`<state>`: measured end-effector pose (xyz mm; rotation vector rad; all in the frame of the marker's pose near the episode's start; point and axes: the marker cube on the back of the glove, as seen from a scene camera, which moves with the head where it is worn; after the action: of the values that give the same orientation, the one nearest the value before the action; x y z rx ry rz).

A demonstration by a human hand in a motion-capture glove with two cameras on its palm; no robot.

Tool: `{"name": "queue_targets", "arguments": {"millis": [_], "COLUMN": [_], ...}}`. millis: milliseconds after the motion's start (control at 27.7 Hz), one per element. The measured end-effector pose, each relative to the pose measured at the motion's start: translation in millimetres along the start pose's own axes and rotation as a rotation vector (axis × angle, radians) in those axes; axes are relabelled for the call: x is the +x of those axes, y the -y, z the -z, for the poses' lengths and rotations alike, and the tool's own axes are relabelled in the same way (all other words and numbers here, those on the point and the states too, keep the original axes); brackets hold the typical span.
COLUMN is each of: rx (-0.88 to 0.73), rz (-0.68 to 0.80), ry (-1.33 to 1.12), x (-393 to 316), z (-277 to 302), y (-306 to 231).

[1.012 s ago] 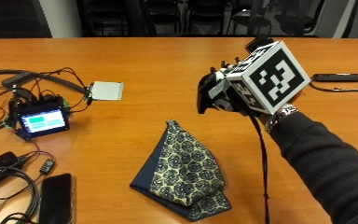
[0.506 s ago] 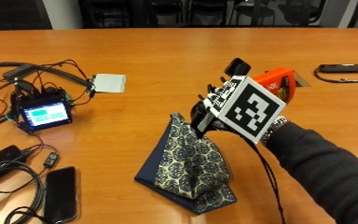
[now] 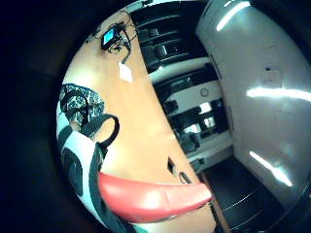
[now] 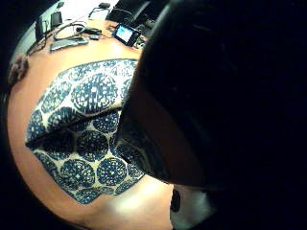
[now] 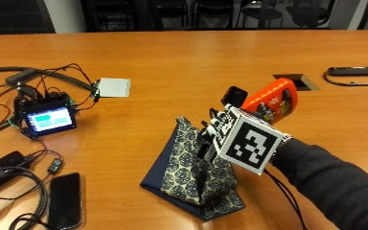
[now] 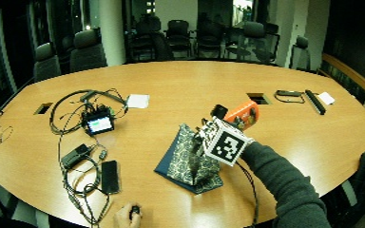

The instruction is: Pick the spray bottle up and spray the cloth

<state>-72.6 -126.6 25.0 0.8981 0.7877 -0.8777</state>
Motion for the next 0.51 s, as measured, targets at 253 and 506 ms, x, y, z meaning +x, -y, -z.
{"name": "queue_targets", "arguments": {"millis": [253,506], "rx": [-0.011,-0.017], "rz": [0.055,0.01], "ry": [-0.032,-0.001], "x": [-11.7,-23.1], "z": [-3.0,0.1], "y": [2.5,0.5]}}
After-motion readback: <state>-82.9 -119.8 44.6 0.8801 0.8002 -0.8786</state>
